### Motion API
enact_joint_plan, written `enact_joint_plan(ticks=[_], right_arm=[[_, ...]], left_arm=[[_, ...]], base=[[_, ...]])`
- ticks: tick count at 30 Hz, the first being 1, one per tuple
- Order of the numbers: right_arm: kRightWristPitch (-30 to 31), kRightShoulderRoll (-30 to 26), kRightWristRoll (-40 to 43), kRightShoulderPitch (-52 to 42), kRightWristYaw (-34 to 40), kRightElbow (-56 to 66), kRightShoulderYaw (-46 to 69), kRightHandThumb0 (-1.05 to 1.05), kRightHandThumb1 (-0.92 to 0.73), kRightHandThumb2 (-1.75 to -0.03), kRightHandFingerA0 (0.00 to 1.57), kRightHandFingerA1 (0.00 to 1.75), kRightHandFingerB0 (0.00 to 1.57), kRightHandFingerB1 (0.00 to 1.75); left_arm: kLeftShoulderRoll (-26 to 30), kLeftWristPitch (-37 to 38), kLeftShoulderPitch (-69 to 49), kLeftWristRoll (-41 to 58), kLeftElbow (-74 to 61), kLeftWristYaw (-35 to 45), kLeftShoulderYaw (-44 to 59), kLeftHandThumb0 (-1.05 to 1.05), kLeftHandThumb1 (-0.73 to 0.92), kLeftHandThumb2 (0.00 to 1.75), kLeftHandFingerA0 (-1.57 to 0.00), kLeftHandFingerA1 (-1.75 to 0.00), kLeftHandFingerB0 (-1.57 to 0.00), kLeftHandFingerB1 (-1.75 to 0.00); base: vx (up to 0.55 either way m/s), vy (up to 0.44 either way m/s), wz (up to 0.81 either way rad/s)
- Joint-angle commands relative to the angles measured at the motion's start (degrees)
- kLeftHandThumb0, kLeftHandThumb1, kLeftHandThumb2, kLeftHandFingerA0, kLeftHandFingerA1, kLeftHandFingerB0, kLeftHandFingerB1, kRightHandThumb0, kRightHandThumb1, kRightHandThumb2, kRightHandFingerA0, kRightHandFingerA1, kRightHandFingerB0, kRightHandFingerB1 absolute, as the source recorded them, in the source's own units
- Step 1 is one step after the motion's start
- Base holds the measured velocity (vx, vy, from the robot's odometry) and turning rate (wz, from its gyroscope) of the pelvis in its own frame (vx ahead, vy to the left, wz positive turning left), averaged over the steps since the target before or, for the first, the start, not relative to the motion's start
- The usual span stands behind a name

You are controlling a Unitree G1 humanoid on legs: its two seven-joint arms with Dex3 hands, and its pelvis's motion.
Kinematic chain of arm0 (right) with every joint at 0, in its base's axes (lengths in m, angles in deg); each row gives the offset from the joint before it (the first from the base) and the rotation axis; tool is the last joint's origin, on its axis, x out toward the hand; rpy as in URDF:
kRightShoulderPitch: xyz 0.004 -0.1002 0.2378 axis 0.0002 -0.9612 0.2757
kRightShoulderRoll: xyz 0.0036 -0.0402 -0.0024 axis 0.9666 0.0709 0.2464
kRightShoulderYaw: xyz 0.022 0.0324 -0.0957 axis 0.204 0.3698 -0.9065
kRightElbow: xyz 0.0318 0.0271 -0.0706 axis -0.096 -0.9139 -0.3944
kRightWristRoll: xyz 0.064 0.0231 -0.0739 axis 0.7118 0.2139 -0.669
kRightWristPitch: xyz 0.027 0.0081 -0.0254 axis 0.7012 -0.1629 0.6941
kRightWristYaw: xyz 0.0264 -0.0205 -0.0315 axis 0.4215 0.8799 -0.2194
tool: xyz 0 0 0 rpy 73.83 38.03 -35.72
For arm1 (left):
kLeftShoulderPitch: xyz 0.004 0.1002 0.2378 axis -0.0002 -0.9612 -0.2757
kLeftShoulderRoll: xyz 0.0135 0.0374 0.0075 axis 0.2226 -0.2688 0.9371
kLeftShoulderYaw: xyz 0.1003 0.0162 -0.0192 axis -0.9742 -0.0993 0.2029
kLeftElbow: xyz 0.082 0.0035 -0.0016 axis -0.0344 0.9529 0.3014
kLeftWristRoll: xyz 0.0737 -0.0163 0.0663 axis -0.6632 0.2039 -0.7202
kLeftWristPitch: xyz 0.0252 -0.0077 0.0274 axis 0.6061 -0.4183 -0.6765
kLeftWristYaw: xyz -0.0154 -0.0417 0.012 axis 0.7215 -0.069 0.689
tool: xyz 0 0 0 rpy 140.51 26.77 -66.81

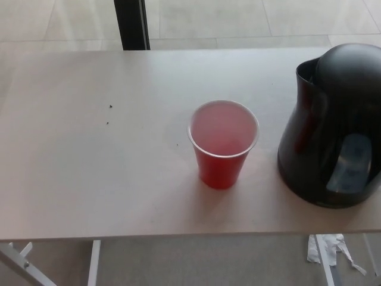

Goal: The robot uses its right hand to lift up a kettle kept on the middle of the desk by its handle and tilt it into a glass kept next to it to pour out water

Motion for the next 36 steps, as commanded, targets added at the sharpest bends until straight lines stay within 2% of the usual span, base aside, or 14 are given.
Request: enact_joint_plan(ticks=[1, 2, 6, 8, 11, 14, 15, 20, 25, 30, 32, 34, 35, 36], right_arm=[[0.81, -0.14, -3.16, -2.19, -3.41, 2.44, -4.99, -0.62, -0.37, -0.79, 0.09, 0.48, 0.0, 0.31], [0.06, -0.07, -4.14, -2.18, -3.47, 2.26, -6.21, -0.65, -0.4, -0.74, 0.09, 0.44, 0.04, 0.31], [-2.02, -1.27, -8.4, -1.89, -3.33, 1.29, -10.62, -0.38, -0.24, -0.88, 0.01, 0.5, 0.0, 0.49], [-2.68, -1.24, -9.74, -1.11, -3.7, -0.03, -12.69, -0.71, -0.51, -0.57, 0.24, 0.37, 0.12, 0.25], [-2.57, -0.72, -10.2, -0.31, -3.97, -1.49, -13.92, -0.73, -0.41, -0.79, 0.17, 0.46, 0.07, 0.36], [-4.17, -0.92, -11.41, -0.05, -4.45, -3.6, -14.7, -0.69, -0.5, -0.57, 0.29, 0.38, 0.13, 0.26], [-4.72, -0.99, -11.78, 0.04, -4.63, -4.16, -14.93, -0.72, -0.42, -0.79, 0.21, 0.47, 0.06, 0.35], [-5.33, -1.18, -14.24, 1.47, -3.66, -7.28, -16.05, -0.65, -0.49, -0.57, 0.24, 0.41, 0.13, 0.25], [-3.58, -0.34, -15.46, 3.64, -1.67, -9.27, -15.84, -0.69, -0.44, -0.78, 0.22, 0.48, 0.08, 0.38], [-5.74, 4.12, -15.44, 5.86, 3.44, -10.95, -13.73, -0.56, -0.56, -0.57, 0.43, 0.43, 0.27, 0.33], [-5.54, 8.16, -14.4, 5.77, 7.44, -8.71, -11.81, -0.58, -0.51, -0.83, 0.63, 0.6, 0.32, 0.49], [-5.39, 9.17, -14.72, 5.7, 8.02, -8.23, -10.92, -0.58, -0.51, -0.83, 0.63, 0.6, 0.32, 0.49], [-5.76, 9.99, -14.81, 5.66, 8.42, -8.15, -10.65, -0.57, -0.52, -0.84, 0.7, 0.64, 0.33, 0.5], [-4.74, 11.74, -14.11, 6.0, 9.68, -8.07, -9.73, -0.49, -0.62, -0.59, 0.82, 0.57, 0.42, 0.39]], left_arm=[[0.98, -1.14, -0.19, 0.65, 0.14, 0.72, -0.01, -0.77, 0.49, 0.9, -0.49, -0.64, -0.35, -0.53], [0.79, -1.28, -0.53, 0.73, -0.54, 0.6, 0.05, -0.67, 0.62, 0.59, -0.48, -0.54, -0.42, -0.42], [0.85, -1.73, 0.24, 0.76, 0.18, 0.29, -0.09, -0.66, 0.45, 0.89, -0.53, -0.66, -0.42, -0.56], [0.6, -0.89, -0.28, 0.57, -0.47, 0.33, -0.23, -0.68, 0.61, 0.58, -0.56, -0.55, -0.44, -0.43], [0.66, -0.51, -0.53, 1.2, -0.67, 1.26, 0.05, -0.69, 0.61, 0.59, -0.51, -0.54, -0.47, -0.41], [0.81, -1.41, -0.41, 0.82, -1.46, 0.52, -0.4, -0.71, 0.61, 0.59, -0.49, -0.54, -0.46, -0.41], [0.79, -1.45, -0.42, 0.96, -1.49, 0.71, -0.35, -0.72, 0.61, 0.59, -0.48, -0.54, -0.45, -0.41], [1.13, -1.61, 0.08, 0.61, -1.0, 0.47, -0.59, -0.69, 0.61, 0.59, -0.49, -0.54, -0.43, -0.41], [1.38, -1.45, -0.12, -0.25, -1.33, -0.27, -1.6, -0.68, 0.61, 0.59, -0.53, -0.54, -0.43, -0.42], [1.24, -0.81, -0.42, -0.99, -1.82, -1.31, -2.27, -0.66, 0.63, 0.59, -0.56, -0.53, -0.45, -0.43], [1.34, -0.66, 0.51, -0.79, -0.55, -1.06, -2.42, -0.68, 0.5, 0.91, -0.5, -0.62, -0.38, -0.54], [1.31, -0.6, 0.74, -0.83, -0.47, -1.01, -2.61, -0.68, 0.5, 0.91, -0.5, -0.62, -0.38, -0.54], [1.36, -0.41, 0.84, -0.81, -0.26, -0.8, -2.65, -0.65, 0.65, 0.59, -0.55, -0.53, -0.43, -0.42], [1.22, -0.42, 0.69, -0.32, -0.47, -0.44, -2.3, -0.66, 0.64, 0.59, -0.55, -0.54, -0.43, -0.42]], base=[[0.0, 0.0, 0.0], [0.0, 0.0, 0.0], [0.0, 0.0, 0.0], [0.0, 0.0, 0.0], [0.0, 0.0, 0.0], [0.0, 0.0, 0.0], [0.0, 0.0, 0.0], [0.0, 0.0, 0.0], [0.0, 0.0, 0.0], [0.0, 0.0, 0.0], [0.0, 0.0, 0.0], [0.0, 0.0, 0.0], [0.0, 0.0, 0.0], [0.0, 0.0, 0.0]])
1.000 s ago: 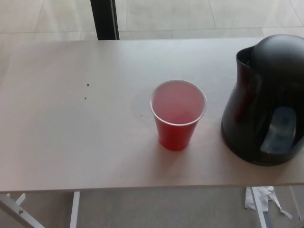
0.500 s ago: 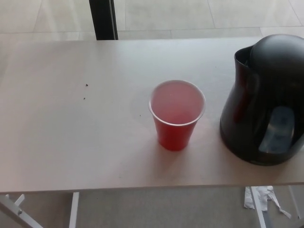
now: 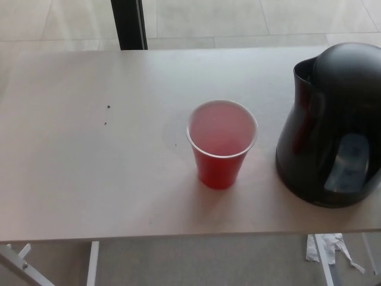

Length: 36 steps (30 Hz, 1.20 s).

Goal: The robot uses its right hand to lift up a kettle kept on the middle of the desk by its handle and tilt it into a glass kept next to it to pour out water

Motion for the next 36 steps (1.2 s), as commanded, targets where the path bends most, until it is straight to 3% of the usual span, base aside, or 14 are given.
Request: enact_joint_plan(ticks=[1, 3, 4, 8, 9, 11, 12, 13, 14, 15, 17, 21, 27, 36], right_arm=[[0.57, 5.09, 0.03, 0.74, 7.54, 1.43, 2.91, -0.52, -0.61, -0.59, 0.89, 0.65, 0.44, 0.38], [1.15, 5.7, 0.12, 0.73, 7.39, 1.65, 3.48, -0.51, -0.63, -0.59, 0.86, 0.6, 0.44, 0.39], [2.03, 6.07, 0.58, 0.22, 6.89, 2.12, 3.7, -0.53, -0.64, -0.59, 0.88, 0.55, 0.42, 0.37], [1.47, 5.65, -0.71, -1.2, 5.47, 2.7, 2.78, -0.53, -0.65, -0.6, 0.86, 0.54, 0.39, 0.36], [0.89, 4.95, -1.79, -2.21, 4.55, 3.27, 1.55, -0.61, -0.5, -0.89, 0.83, 0.71, 0.3, 0.5], [1.33, 4.82, -2.35, -2.71, 4.79, 3.94, 1.06, -0.53, -0.63, -0.59, 0.98, 0.71, 0.41, 0.37], [0.7, 4.47, -3.82, -3.12, 5.62, 4.34, 0.27, -0.46, -0.67, -0.61, 1.06, 0.78, 0.46, 0.38], [-0.28, 4.44, -4.45, -3.38, 6.05, 4.39, -0.01, -0.36, -0.71, -0.62, 1.06, 1.02, 0.52, 0.4], [-1.75, 4.93, -4.01, -3.71, 6.13, 4.34, 0.32, -0.29, -0.77, -0.62, 1.02, 1.41, 0.67, 0.46], [-2.57, 5.45, -3.28, -3.9, 5.98, 4.34, 0.81, -0.29, -0.77, -0.62, 1.02, 1.41, 0.67, 0.46], [-9.13, 5.75, -4.13, -4.06, 6.6, 2.38, 0.78, -0.14, -0.62, -1.0, 0.93, 1.51, 0.97, 0.75], [-18.04, 6.34, -9.31, -3.49, 13.51, 1.35, -0.2, -0.2, -0.58, -1.17, 0.84, 1.75, 0.71, 1.64], [-22.24, 5.11, -12.08, -1.32, 14.87, 2.13, -2.3, -0.24, -0.71, -0.91, 0.82, 1.75, 0.71, 1.55], [-22.68, 4.28, -15.52, 0.95, 17.68, 1.15, -5.03, -0.26, -0.6, -1.04, 0.87, 1.73, 0.76, 1.57]], left_arm=[[0.73, -0.2, -0.36, 0.01, -0.23, 0.0, 0.09, -0.66, 0.65, 0.59, -0.54, -0.54, -0.44, -0.41], [0.71, -0.15, -0.47, -0.02, -0.65, 0.01, 0.03, -0.67, 0.65, 0.6, -0.53, -0.55, -0.43, -0.42], [0.57, -0.09, -0.61, -0.08, -1.1, -0.1, -0.02, -0.73, 0.52, 0.93, -0.49, -0.63, -0.34, -0.52], [0.56, -0.29, -0.82, -0.33, -1.58, -0.15, -0.31, -0.68, 0.66, 0.6, -0.54, -0.52, -0.41, -0.41], [0.53, -0.52, -1.09, -0.71, -2.24, -0.43, -0.67, -0.73, 0.53, 0.93, -0.49, -0.61, -0.36, -0.53], [0.4, -0.95, -1.51, -0.65, -3.18, -0.48, -0.75, -0.72, 0.65, 0.6, -0.55, -0.54, -0.39, -0.42], [0.45, -0.78, -1.75, -0.75, -3.8, -0.16, -0.98, -0.72, 0.51, 0.94, -0.49, -0.63, -0.31, -0.53], [0.57, -0.59, -1.62, -0.9, -3.55, -0.06, -1.15, -0.73, 0.66, 0.6, -0.56, -0.55, -0.4, -0.42], [0.78, -0.53, -1.19, -1.19, -2.74, -0.3, -1.35, -0.71, 0.66, 0.6, -0.57, -0.54, -0.39, -0.41], [0.94, -0.65, -0.85, -1.38, -2.31, -0.6, -1.49, -0.71, 0.66, 0.6, -0.57, -0.54, -0.39, -0.41], [0.85, -0.89, -1.3, -1.19, -3.19, -0.56, -1.49, -0.7, 0.67, 0.6, -0.55, -0.53, -0.39, -0.42], [1.4, 0.01, -0.85, -1.98, -2.85, -0.64, -2.27, -0.71, 0.55, 0.96, -0.51, -0.63, -0.33, -0.54], [2.05, 0.74, 0.38, -2.14, -0.65, -0.36, -2.76, -0.73, 0.56, 0.96, -0.54, -0.64, -0.36, -0.56], [2.38, -1.2, 1.67, -2.05, -0.69, -1.08, -2.86, -0.75, 0.55, 0.95, -0.57, -0.65, -0.35, -0.56]], base=[[0.0, 0.0, 0.0], [0.0, 0.0, 0.0], [0.0, 0.0, 0.0], [0.0, 0.0, 0.0], [0.0, 0.0, 0.0], [0.0, 0.0, 0.0], [0.0, 0.0, 0.0], [0.0, 0.0, 0.0], [0.0, 0.0, 0.0], [0.0, 0.0, 0.0], [0.0, 0.0, 0.0], [0.0, 0.0, 0.0], [0.0, 0.0, 0.0], [0.0, 0.0, 0.0]])
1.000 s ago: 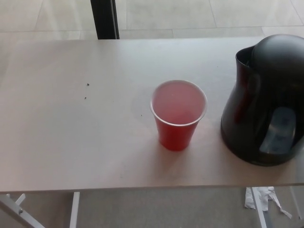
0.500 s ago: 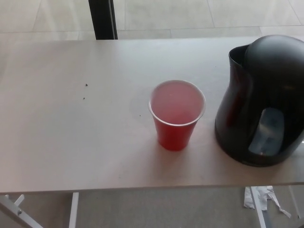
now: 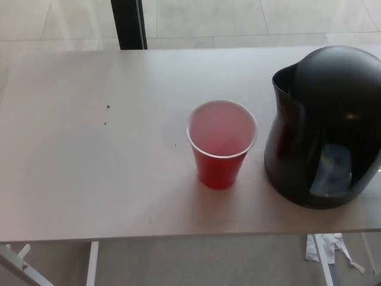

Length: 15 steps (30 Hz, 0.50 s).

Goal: The robot uses its right hand to lift up a kettle kept on the middle of the desk by its handle and tilt it into a glass kept next to it to pour out water

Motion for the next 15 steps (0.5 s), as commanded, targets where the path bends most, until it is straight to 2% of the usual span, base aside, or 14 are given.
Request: enact_joint_plan(ticks=[1, 4, 9, 12, 13, 14, 15], right_arm=[[-10.53, -1.26, -8.17, 2.59, 6.36, -0.78, -2.48, -0.24, -0.56, -1.09, 0.88, 1.72, 0.78, 1.56], [-8.74, 0.19, -5.15, 2.34, 4.36, 1.32, -1.9, -0.19, -0.56, -1.11, 0.89, 1.7, 0.78, 1.53], [-9.36, 0.12, -7.6, 2.24, 5.09, 2.67, -3.66, -0.2, -0.49, -1.23, 0.9, 1.74, 0.77, 1.6], [-5.73, 0.6, -6.9, 1.97, 4.06, 5.23, -3.82, -0.18, -0.44, -1.27, 0.89, 1.74, 0.78, 1.6], [-2.0, 1.15, -6.77, 1.58, 3.79, 7.59, -3.91, -0.15, -0.41, -1.28, 0.89, 1.75, 0.79, 1.61], [1.58, 1.68, -6.23, 1.57, 3.25, 9.4, -3.91, -0.11, -0.45, -1.28, 0.9, 1.75, 0.72, 1.56], [3.41, 1.89, -5.92, 1.55, 2.82, 10.29, -3.88, -0.14, -0.41, -1.25, 0.9, 1.75, 0.81, 1.59]], left_arm=[[2.37, -1.29, 0.74, -1.85, 0.73, -1.22, -0.73, -0.76, 0.55, 0.95, -0.56, -0.65, -0.35, -0.56], [2.43, -1.69, 1.24, -1.27, 0.74, -0.71, -0.59, -0.77, 0.54, 0.95, -0.54, -0.65, -0.34, -0.57], [2.96, -1.41, 1.48, -1.39, 0.86, -0.67, -0.97, -0.74, 0.55, 0.95, -0.56, -0.65, -0.35, -0.56], [2.97, -0.85, 1.4, -1.25, 0.57, -0.19, -1.05, -0.76, 0.55, 0.96, -0.56, -0.66, -0.35, -0.57], [3.08, -1.0, 1.6, -1.21, 0.87, -0.17, -1.07, -0.77, 0.55, 0.95, -0.57, -0.65, -0.35, -0.56], [3.08, -1.42, 1.6, -1.27, 0.53, -0.41, -1.21, -0.77, 0.55, 0.96, -0.57, -0.66, -0.36, -0.57], [3.11, -1.52, 1.56, -1.31, 0.35, -0.45, -1.33, -0.76, 0.55, 0.96, -0.57, -0.66, -0.35, -0.56]], base=[[0.0, 0.0, 0.0], [0.0, 0.0, 0.0], [0.0, 0.0, 0.0], [0.0, 0.0, 0.0], [0.0, 0.0, 0.0], [0.0, 0.0, 0.0], [0.0, 0.0, 0.0]])
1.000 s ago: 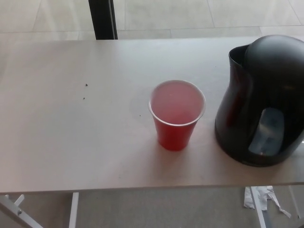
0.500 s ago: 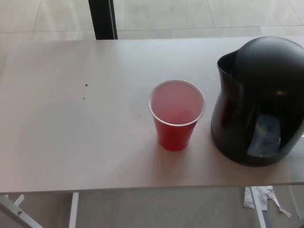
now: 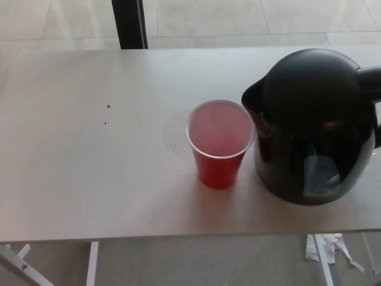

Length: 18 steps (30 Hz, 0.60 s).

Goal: The robot uses its right hand to lift up a kettle kept on the middle of the desk by its handle and tilt it into a glass kept next to it to pour out water

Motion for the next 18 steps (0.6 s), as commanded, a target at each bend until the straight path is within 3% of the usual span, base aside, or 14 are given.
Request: enact_joint_plan(ticks=[1, 2, 5, 10, 11, 12, 14, 17, 18], right_arm=[[10.25, 1.41, -0.77, -0.02, -1.0, 6.13, -0.6, -0.14, -0.42, -1.25, 0.95, 1.75, 0.76, 1.54], [12.71, 1.18, -1.37, 0.12, -1.37, 7.27, -0.93, -0.13, -0.42, -1.23, 0.88, 1.75, 0.8, 1.59], [16.81, 1.03, -1.47, 0.64, -2.13, 9.35, -1.21, -0.12, -0.41, -1.23, 0.88, 1.73, 0.82, 1.47], [18.31, -0.08, -3.18, 0.91, -2.31, 10.89, -1.82, -0.15, -0.36, -1.27, 0.87, 1.75, 0.82, 1.46], [20.35, -0.37, -3.07, 2.0, -2.8, 11.22, -1.7, -0.16, -0.32, -1.31, 0.88, 1.75, 0.86, 1.33], [20.68, -0.4, -3.07, 1.84, -2.83, 11.53, -1.62, -0.16, -0.32, -1.31, 0.88, 1.75, 0.86, 1.33], [23.65, -1.09, -3.88, 4.06, -3.12, 11.05, -1.89, -0.15, -0.41, -1.23, 0.93, 1.75, 0.81, 1.57], [25.7, -1.51, -4.02, 5.0, -3.72, 11.96, -2.0, -0.19, -0.45, -1.17, 0.95, 1.75, 0.75, 1.62], [25.87, -1.8, -3.64, 5.61, -4.41, 12.0, -1.96, -0.21, -0.47, -1.12, 0.95, 1.75, 0.73, 1.63]], left_arm=[[1.37, -1.15, 0.08, -1.02, -0.15, -0.28, -0.49, -0.77, 0.56, 0.96, -0.57, -0.66, -0.34, -0.56], [1.43, -0.91, -0.03, -1.25, -0.43, -0.22, -0.76, -0.77, 0.56, 0.96, -0.56, -0.65, -0.34, -0.56], [1.11, -0.54, 0.27, -0.7, -0.48, -0.13, -0.48, -0.76, 0.55, 0.96, -0.56, -0.66, -0.37, -0.57], [1.31, -1.15, 1.07, -0.32, -0.1, -0.38, -0.14, -0.67, 0.54, 0.94, -0.57, -0.66, -0.35, -0.57], [1.54, -0.46, 0.63, -0.91, -0.57, 0.0, -0.64, -0.68, 0.56, 0.96, -0.54, -0.66, -0.34, -0.57], [1.55, -0.51, 0.63, -0.94, -0.65, 0.0, -0.68, -0.68, 0.56, 0.96, -0.54, -0.66, -0.34, -0.57], [1.64, -1.77, 0.65, -1.0, -1.43, -0.59, -0.76, -0.7, 0.56, 0.96, -0.54, -0.65, -0.34, -0.56], [2.06, -1.35, 1.09, -1.03, -0.77, -0.16, -0.8, -0.7, 0.56, 0.96, -0.55, -0.65, -0.35, -0.57], [2.26, -1.64, 1.29, -1.27, -1.0, -0.46, -0.94, -0.67, 0.73, 0.62, -0.62, -0.58, -0.4, -0.47]], base=[[0.0, 0.0, 0.0], [0.0, 0.0, 0.0], [0.0, 0.0, 0.0], [0.0, 0.0, 0.0], [0.0, 0.0, 0.0], [0.0, 0.0, 0.0], [0.0, 0.0, 0.0], [0.0, 0.0, 0.0], [0.0, 0.0, 0.0]])
